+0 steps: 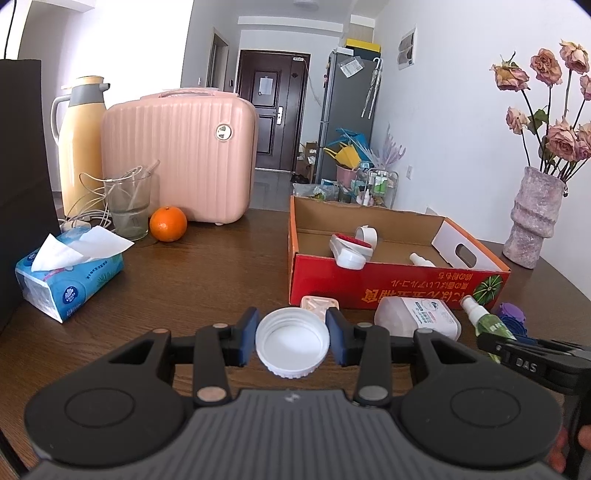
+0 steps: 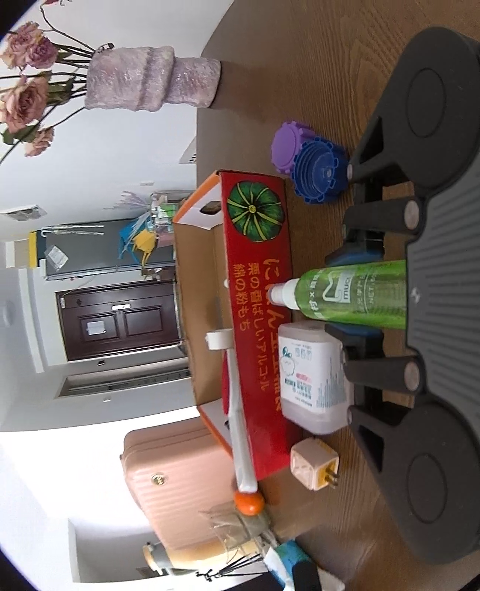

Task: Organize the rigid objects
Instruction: 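Carry the white cap and green spray bottle over the cardboard box with both tools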

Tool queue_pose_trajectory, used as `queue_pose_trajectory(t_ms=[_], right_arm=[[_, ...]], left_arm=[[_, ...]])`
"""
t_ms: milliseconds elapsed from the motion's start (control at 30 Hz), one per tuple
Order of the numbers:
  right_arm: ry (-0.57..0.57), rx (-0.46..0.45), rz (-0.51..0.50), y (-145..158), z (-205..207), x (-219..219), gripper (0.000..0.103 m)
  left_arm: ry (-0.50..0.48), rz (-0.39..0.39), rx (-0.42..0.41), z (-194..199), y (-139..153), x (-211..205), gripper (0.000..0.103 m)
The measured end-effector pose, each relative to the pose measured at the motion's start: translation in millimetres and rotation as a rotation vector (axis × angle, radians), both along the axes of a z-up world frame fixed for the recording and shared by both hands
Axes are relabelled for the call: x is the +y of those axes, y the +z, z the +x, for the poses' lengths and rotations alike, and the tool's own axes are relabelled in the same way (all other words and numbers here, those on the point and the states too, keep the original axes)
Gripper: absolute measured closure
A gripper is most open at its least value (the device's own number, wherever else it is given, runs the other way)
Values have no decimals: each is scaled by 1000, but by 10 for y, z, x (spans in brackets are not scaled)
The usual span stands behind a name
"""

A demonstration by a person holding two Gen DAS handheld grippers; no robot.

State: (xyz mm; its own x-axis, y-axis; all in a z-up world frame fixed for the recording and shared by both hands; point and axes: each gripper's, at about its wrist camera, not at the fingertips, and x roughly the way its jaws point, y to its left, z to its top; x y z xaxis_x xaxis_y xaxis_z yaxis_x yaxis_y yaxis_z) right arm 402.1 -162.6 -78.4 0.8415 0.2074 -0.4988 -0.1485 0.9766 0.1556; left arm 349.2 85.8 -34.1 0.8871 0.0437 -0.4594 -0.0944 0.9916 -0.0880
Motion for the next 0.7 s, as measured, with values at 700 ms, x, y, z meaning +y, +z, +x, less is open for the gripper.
queue_pose_trajectory(t_ms=[700], right_arm=[[17, -106, 43, 295, -301, -50, 73]], left_arm=[[6, 10, -34, 11, 165, -147, 62]])
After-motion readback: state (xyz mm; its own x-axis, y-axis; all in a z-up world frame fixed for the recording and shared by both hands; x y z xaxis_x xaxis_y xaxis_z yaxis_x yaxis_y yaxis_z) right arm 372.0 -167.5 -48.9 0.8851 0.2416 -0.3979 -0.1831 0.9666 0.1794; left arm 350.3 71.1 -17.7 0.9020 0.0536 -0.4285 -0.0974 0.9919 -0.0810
